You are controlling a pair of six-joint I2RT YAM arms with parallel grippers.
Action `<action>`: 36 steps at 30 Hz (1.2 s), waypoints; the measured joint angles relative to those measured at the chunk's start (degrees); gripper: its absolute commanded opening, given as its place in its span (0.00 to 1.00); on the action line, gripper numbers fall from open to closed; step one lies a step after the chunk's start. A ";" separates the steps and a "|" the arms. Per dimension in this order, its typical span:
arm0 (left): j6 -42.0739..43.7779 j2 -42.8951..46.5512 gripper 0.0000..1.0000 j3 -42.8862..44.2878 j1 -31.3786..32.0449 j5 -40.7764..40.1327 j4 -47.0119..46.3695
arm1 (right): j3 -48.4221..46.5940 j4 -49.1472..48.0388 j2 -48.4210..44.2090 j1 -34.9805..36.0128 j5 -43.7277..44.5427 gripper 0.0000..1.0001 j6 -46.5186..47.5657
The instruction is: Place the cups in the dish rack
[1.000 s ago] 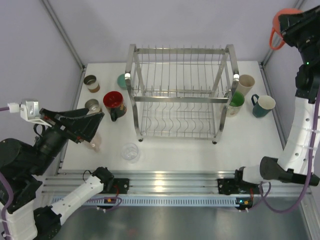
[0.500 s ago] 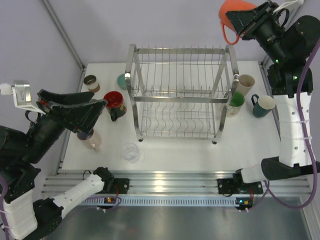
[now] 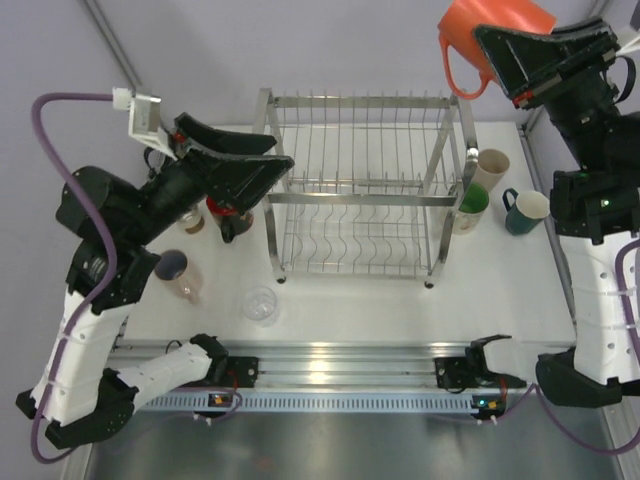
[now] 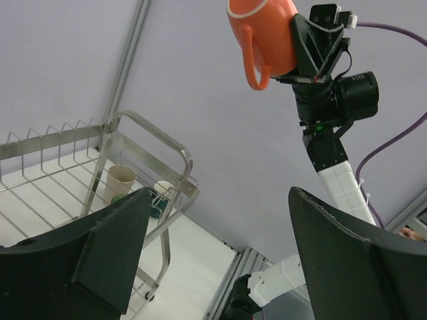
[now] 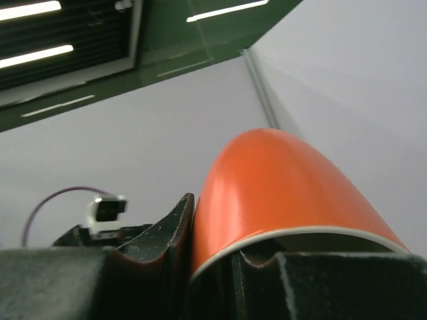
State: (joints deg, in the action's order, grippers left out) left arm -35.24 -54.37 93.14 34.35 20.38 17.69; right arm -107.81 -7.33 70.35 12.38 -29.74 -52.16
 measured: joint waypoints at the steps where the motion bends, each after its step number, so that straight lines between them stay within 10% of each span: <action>1: -0.70 -1.53 0.89 -0.20 0.00 1.14 -2.01 | 3.32 -4.20 -1.55 0.42 -1.09 0.00 -2.91; 9: -6.86 -9.55 0.86 -3.85 0.00 10.23 -15.34 | 17.27 -11.10 -8.33 8.50 -4.70 0.00 -9.57; 36: -5.09 -20.09 0.72 -3.26 9.38 17.05 -24.70 | 21.24 -11.80 -3.54 21.94 -4.37 0.00 -4.42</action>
State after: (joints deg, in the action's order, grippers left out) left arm -40.34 -74.46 89.89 43.72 37.43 -7.01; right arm -86.56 -19.14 66.81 34.33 -34.11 -56.58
